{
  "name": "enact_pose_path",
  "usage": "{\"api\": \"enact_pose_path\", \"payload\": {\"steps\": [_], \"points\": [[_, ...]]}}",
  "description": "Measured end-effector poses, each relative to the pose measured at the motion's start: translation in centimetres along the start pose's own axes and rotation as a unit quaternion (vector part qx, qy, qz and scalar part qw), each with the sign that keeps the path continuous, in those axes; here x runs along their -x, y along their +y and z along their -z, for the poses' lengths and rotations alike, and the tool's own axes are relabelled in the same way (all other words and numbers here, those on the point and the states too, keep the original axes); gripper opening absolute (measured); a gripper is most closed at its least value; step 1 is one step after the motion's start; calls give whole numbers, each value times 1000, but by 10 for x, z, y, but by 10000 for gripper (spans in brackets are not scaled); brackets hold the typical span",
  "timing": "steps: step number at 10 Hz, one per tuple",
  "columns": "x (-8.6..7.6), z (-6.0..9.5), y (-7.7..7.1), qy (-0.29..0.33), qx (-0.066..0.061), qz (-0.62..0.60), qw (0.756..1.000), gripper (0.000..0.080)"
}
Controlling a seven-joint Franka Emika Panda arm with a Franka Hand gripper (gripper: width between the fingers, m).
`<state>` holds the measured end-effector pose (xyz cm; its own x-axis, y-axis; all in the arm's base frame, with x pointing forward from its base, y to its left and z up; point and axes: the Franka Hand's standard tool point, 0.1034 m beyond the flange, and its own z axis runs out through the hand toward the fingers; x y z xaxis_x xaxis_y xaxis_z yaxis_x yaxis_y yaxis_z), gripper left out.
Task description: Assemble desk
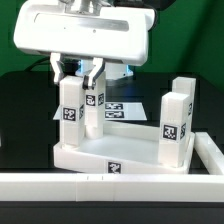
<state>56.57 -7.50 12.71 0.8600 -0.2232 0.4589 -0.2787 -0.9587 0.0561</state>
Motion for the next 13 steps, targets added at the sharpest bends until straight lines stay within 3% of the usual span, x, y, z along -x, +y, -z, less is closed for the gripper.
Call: {"api": "enact_pose_path", "payload": {"steps": [3,4,5,6,9,11,13], "points": [[0,0,0,0,0,0,1000,291],[0,0,0,0,0,0,1000,510],[-1,0,2,-2,0,1,1000,510],[-3,2,5,-4,-1,5,1000,620],[-14,14,9,-12,-12,3,1000,648],[-30,20,7,-25,-21,-2,999,649],[-26,17,6,-36,-22,-1,999,649]]}}
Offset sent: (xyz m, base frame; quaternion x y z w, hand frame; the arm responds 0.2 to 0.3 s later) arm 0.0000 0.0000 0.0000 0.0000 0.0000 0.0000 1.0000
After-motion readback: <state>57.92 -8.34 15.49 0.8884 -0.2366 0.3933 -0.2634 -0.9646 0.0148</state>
